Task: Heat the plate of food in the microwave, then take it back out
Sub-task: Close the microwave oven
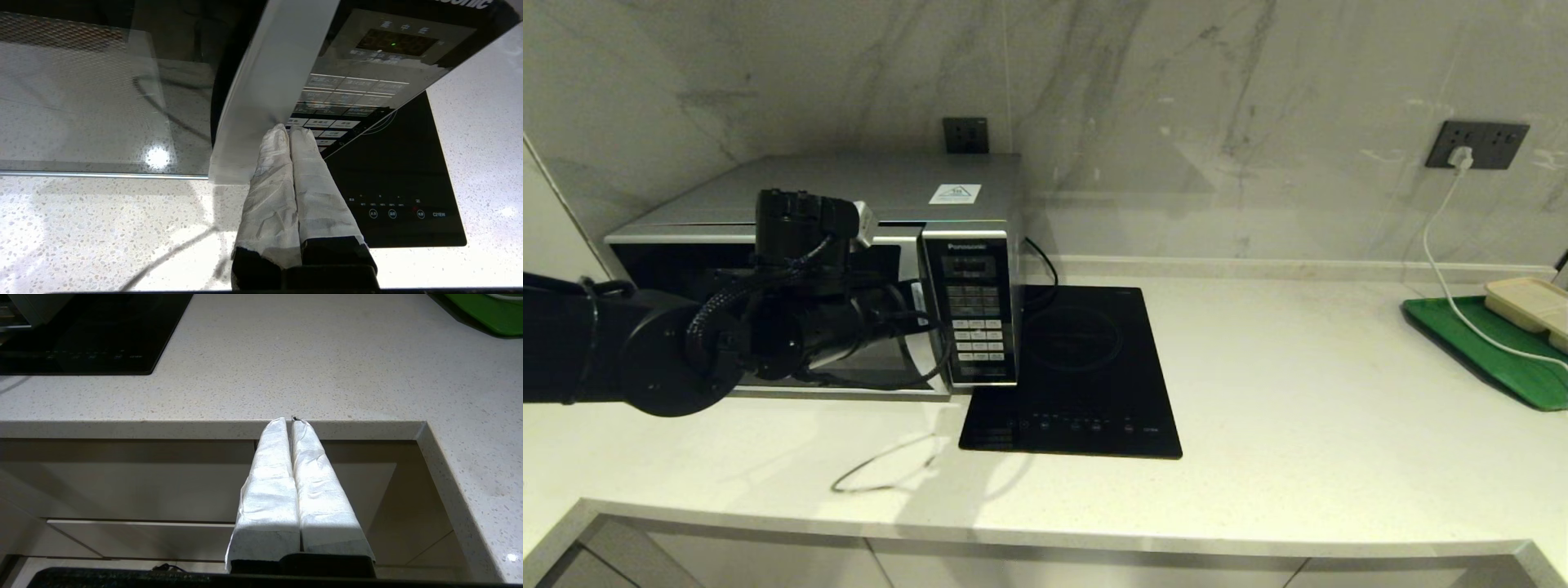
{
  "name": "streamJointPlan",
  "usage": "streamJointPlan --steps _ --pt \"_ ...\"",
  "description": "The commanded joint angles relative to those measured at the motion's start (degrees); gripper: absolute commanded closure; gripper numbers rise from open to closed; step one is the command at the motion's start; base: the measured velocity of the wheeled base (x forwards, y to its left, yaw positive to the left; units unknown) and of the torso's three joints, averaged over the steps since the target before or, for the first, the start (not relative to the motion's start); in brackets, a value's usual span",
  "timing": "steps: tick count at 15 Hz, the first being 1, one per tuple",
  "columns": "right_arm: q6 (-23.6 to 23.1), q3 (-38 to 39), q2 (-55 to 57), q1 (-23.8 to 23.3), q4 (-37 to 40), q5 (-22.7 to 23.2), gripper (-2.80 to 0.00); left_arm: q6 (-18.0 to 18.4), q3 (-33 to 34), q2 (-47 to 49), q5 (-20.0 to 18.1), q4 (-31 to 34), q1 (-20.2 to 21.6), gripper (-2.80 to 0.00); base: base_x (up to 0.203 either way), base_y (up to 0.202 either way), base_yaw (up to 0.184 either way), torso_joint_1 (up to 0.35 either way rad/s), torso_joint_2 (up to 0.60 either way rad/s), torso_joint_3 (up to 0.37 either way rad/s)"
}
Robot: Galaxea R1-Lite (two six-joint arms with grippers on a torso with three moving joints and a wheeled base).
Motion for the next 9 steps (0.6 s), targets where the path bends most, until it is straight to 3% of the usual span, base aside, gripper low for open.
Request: streamJointPlan --steps 1,5,9 --pt "0.0 0.0 0.0 0.0 0.1 0.0 0.0 0.5 -0.1 0.0 0.1 -0.5 0.9 0.0 0.0 0.0 0.0 0.0 0.0 0.0" --pt "0.0 0.0 0.0 0.0 0.1 -0.1 0.0 3.7 0.0 -0.1 1.5 -4.3 2.5 0.0 0.0 0.0 0.0 0.0 0.0 0.0" --pt "0.0 0.0 0.0 0.0 0.1 0.0 0.0 4.0 0.2 -0.3 1.5 -4.6 2.0 0.0 0.0 0.0 0.0 0.0 0.0 0.0"
